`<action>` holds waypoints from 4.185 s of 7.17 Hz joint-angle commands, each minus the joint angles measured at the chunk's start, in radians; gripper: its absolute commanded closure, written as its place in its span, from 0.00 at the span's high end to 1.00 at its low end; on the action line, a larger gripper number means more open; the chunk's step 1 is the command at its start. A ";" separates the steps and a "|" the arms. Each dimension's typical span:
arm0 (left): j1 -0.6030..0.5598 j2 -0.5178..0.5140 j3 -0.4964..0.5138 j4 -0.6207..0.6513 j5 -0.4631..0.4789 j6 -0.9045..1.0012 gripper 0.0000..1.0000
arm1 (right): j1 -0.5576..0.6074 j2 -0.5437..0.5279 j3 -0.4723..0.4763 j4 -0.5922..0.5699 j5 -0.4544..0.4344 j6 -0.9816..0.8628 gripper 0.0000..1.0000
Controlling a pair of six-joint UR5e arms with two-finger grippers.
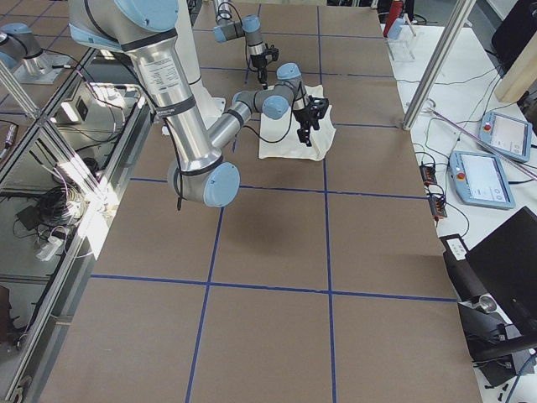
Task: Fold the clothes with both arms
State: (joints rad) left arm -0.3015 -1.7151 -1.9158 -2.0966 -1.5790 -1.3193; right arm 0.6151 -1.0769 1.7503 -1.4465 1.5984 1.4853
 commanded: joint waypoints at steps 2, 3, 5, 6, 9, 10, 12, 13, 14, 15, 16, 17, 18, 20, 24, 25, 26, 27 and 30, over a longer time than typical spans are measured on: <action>-0.109 0.003 0.007 0.007 -0.004 0.217 0.00 | 0.000 0.000 0.000 0.000 0.000 0.003 1.00; -0.204 0.002 0.032 0.009 -0.006 0.318 0.00 | 0.000 0.000 0.000 0.000 0.000 0.003 1.00; -0.391 -0.122 0.220 0.007 -0.012 0.486 0.00 | 0.000 0.000 0.000 0.000 -0.002 0.004 1.00; -0.442 -0.288 0.409 0.007 -0.012 0.505 0.00 | 0.003 0.000 0.000 0.000 -0.002 0.006 1.00; -0.536 -0.642 0.937 -0.114 -0.007 0.535 0.00 | 0.009 0.000 0.026 0.000 -0.002 0.012 1.00; -0.586 -0.640 0.969 -0.194 -0.009 0.637 0.00 | 0.008 0.000 0.034 -0.002 -0.003 0.013 1.00; -0.611 -0.576 0.933 -0.261 -0.042 0.681 0.99 | -0.005 0.014 0.032 0.000 -0.003 0.015 1.00; -0.626 -0.537 0.881 -0.295 -0.138 0.684 1.00 | -0.015 0.040 0.018 0.027 -0.008 0.018 1.00; -0.628 -0.482 0.803 -0.299 -0.195 0.683 1.00 | -0.026 0.085 -0.067 0.116 -0.012 0.099 0.94; -0.628 -0.450 0.740 -0.296 -0.197 0.677 1.00 | -0.032 0.171 -0.215 0.191 -0.015 0.163 0.87; -0.624 -0.440 0.715 -0.298 -0.199 0.672 1.00 | -0.038 0.260 -0.332 0.215 -0.017 0.202 0.79; -0.616 -0.440 0.707 -0.298 -0.197 0.669 1.00 | -0.054 0.318 -0.418 0.212 -0.018 0.236 0.70; -0.614 -0.439 0.709 -0.298 -0.197 0.669 1.00 | -0.079 0.334 -0.440 0.210 -0.032 0.239 0.67; -0.598 -0.439 0.710 -0.298 -0.197 0.629 1.00 | -0.115 0.330 -0.440 0.201 -0.046 0.237 0.61; -0.584 -0.439 0.713 -0.298 -0.196 0.606 1.00 | -0.135 0.327 -0.439 0.158 -0.057 0.233 0.55; -0.584 -0.434 0.713 -0.298 -0.196 0.606 1.00 | -0.136 0.327 -0.439 0.156 -0.060 0.233 0.53; -0.584 -0.434 0.713 -0.298 -0.196 0.606 1.00 | -0.137 0.328 -0.439 0.147 -0.061 0.231 0.41; -0.584 -0.436 0.713 -0.298 -0.196 0.606 1.00 | -0.137 0.328 -0.439 0.141 -0.061 0.231 0.12; -0.582 -0.436 0.712 -0.298 -0.196 0.604 1.00 | -0.135 0.330 -0.424 0.114 -0.060 0.230 0.00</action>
State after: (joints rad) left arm -0.8839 -2.1505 -1.2028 -2.3952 -1.7748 -0.7137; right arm 0.4788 -0.7476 1.3178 -1.3188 1.5374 1.7161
